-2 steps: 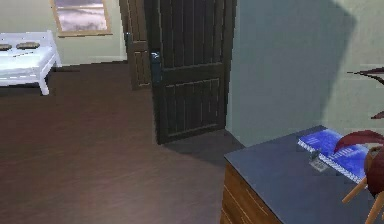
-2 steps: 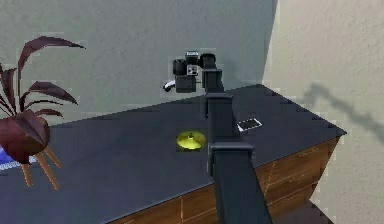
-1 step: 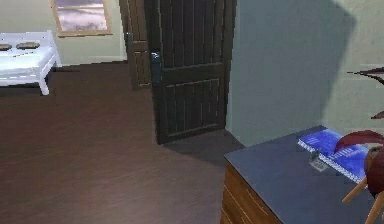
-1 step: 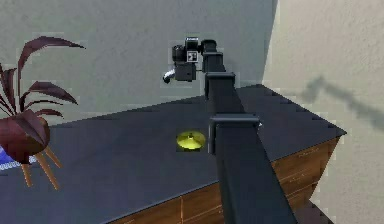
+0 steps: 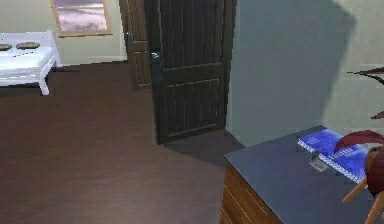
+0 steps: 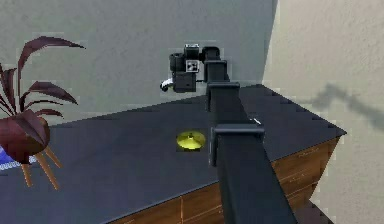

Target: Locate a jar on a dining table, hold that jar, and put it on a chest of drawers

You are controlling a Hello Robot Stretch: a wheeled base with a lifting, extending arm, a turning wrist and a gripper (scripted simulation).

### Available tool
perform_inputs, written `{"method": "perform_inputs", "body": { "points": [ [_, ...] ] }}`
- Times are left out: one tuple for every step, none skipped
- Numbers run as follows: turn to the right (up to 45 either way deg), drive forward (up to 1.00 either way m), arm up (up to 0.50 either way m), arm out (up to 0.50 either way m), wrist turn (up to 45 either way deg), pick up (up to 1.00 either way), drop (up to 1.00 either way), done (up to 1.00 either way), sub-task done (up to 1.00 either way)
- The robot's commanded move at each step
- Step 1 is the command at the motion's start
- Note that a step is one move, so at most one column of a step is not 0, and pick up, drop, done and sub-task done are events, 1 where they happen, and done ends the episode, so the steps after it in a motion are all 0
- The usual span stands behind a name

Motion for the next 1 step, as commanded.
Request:
{"method": "perform_inputs", "body": {
  "points": [
    [0.0, 0.0, 0.0, 0.0, 0.0, 0.0, 0.0, 1.0, 0.0]
  ]
}}
